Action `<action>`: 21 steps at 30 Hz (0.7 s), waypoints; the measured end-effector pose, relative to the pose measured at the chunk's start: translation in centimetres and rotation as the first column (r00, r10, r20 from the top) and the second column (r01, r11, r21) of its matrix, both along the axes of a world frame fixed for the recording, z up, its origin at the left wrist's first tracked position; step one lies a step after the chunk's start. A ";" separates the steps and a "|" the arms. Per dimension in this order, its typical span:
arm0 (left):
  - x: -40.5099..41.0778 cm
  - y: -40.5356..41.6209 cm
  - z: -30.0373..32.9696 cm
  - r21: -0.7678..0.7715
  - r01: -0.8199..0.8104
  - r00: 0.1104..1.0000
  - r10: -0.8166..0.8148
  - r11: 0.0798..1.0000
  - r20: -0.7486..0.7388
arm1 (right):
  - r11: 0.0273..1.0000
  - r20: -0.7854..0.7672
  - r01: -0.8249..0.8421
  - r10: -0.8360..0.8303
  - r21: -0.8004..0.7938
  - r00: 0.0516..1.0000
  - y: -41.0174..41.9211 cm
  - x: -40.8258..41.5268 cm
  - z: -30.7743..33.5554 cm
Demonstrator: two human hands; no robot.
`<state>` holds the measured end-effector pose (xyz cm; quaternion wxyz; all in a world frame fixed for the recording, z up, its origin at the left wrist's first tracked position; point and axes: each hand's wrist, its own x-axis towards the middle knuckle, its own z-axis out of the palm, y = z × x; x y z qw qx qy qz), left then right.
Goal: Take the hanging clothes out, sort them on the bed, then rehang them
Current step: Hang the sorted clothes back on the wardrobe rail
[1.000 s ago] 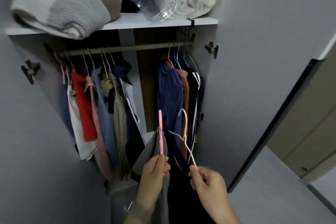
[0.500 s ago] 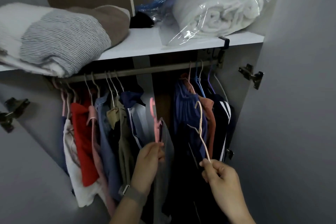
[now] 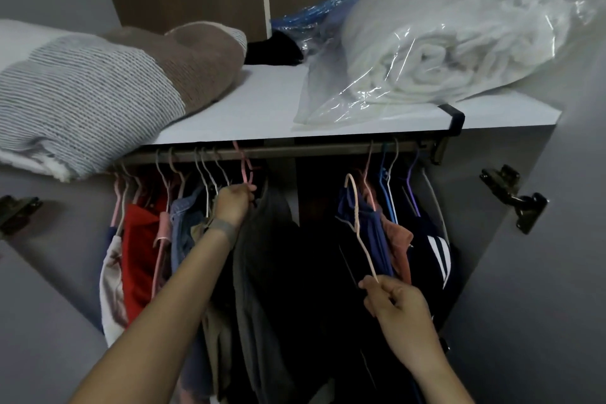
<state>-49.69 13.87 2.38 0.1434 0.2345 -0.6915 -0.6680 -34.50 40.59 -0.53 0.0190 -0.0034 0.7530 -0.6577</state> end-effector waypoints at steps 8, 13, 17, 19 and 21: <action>-3.5 -2.4 -5.5 -0.396 0.001 0.988 0.061 0.918 0.143 | 0.995 0.005 0.095 -0.095 0.019 0.995 -1.0 -0.9 -0.3; -4.4 -3.3 -5.9 -0.445 0.051 0.987 0.021 0.894 0.157 | 0.991 0.003 0.131 -0.131 0.019 0.991 -1.8 -1.2 -1.1; -3.3 -3.4 -6.0 -0.473 0.060 0.988 0.016 0.879 0.157 | 0.992 0.009 0.126 -0.126 0.013 0.992 -2.7 -1.7 -1.6; -1.9 -3.1 -5.3 -0.534 0.160 0.978 -0.059 0.830 0.202 | 0.994 0.006 0.108 -0.108 0.016 0.994 -3.3 -2.0 -2.0; 0.4 -2.8 -4.3 -0.625 0.245 0.966 -0.127 0.741 0.227 | 0.996 0.001 0.082 -0.082 0.021 0.997 -4.1 -2.4 -2.2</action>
